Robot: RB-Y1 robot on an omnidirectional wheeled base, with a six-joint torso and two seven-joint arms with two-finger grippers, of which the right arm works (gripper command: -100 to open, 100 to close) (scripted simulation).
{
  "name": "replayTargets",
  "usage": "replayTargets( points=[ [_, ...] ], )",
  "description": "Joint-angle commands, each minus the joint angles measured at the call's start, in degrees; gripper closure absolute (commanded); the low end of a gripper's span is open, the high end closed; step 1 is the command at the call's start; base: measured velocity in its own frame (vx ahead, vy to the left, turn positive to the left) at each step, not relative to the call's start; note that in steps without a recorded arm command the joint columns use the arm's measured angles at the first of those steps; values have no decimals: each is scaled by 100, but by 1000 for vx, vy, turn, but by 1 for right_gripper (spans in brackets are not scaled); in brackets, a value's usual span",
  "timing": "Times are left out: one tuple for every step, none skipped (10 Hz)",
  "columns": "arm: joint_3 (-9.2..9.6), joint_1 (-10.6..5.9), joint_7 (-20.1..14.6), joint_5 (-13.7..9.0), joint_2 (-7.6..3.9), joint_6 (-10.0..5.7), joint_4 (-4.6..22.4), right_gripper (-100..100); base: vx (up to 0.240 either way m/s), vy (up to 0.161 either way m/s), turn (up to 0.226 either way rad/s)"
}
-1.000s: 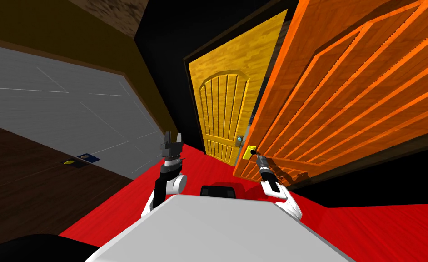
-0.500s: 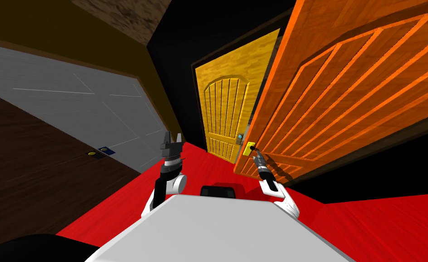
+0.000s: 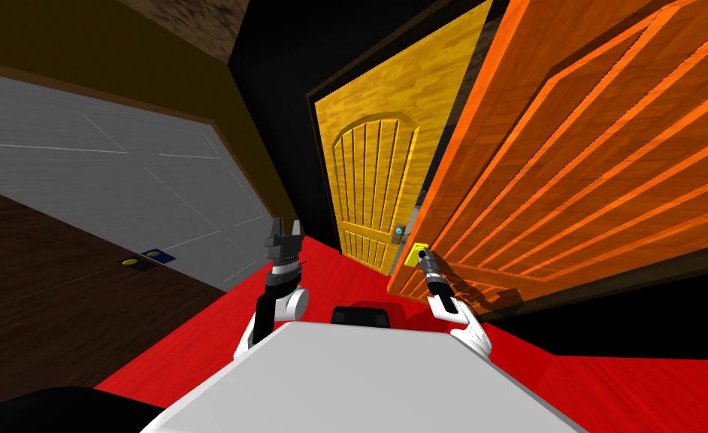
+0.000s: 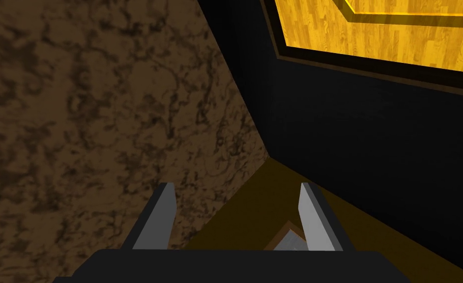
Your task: Pull the door open
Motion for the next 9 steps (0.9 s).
replayTargets(
  points=[
    [0,0,0,0,0,0,0,-100,83,-18,8],
    [0,0,0,0,0,0,0,100,0,0,0],
    [0,0,0,0,0,0,0,100,-25,2,2],
    [0,0,0,0,0,0,0,100,-29,5,2],
    [0,0,0,0,0,0,0,100,-22,4,-4],
    [0,0,0,0,0,0,0,100,-13,4,-4],
    [0,0,0,0,0,0,0,100,0,0,0],
    [104,57,-86,27,-75,-32,-15,100,-134,-67,130],
    [156,81,-133,38,-113,-54,-29,100,-212,-113,166]
  ],
)
